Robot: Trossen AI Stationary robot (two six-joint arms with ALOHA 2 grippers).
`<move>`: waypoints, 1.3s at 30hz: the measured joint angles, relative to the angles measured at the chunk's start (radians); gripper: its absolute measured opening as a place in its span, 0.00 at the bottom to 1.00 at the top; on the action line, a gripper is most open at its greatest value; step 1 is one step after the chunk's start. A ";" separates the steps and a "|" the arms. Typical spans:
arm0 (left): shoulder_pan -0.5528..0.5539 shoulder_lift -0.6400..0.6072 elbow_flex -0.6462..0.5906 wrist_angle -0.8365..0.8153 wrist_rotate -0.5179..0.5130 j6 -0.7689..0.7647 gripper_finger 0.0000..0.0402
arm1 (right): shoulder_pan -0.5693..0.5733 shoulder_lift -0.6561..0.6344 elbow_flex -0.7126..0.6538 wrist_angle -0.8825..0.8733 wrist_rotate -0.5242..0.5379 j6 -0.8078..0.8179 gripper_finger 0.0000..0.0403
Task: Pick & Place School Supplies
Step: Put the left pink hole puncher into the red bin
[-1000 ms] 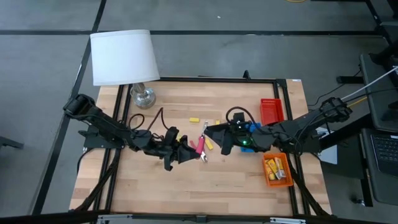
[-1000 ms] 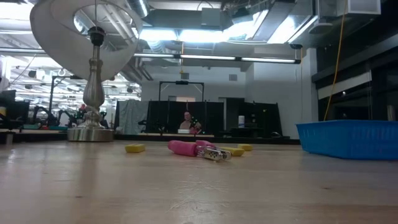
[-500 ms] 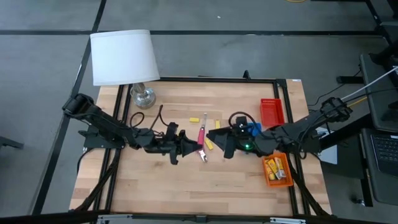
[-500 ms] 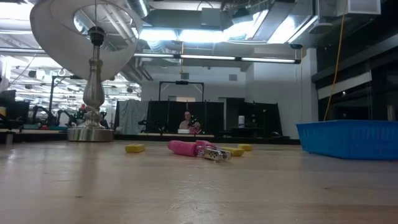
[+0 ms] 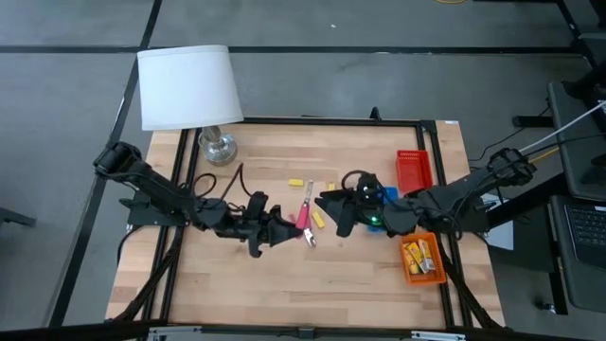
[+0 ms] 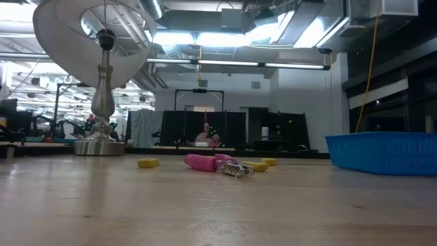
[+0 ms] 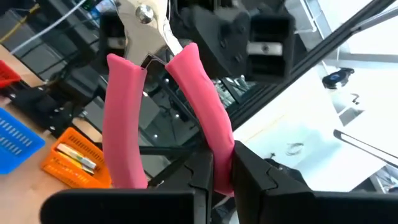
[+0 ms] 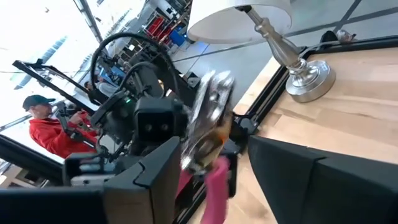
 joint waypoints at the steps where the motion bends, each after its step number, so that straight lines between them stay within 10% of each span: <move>1: -0.003 0.000 0.000 0.001 0.000 0.000 0.07 | -0.009 0.000 0.000 0.001 -0.013 0.000 0.49; 21: -0.018 0.000 0.000 -0.001 -0.009 0.001 0.07 | -0.121 0.065 0.001 0.155 -0.192 0.005 0.63; 39: -0.013 0.001 0.000 -0.012 -0.020 0.018 0.07 | -0.135 0.064 0.001 0.204 -0.244 -0.023 0.34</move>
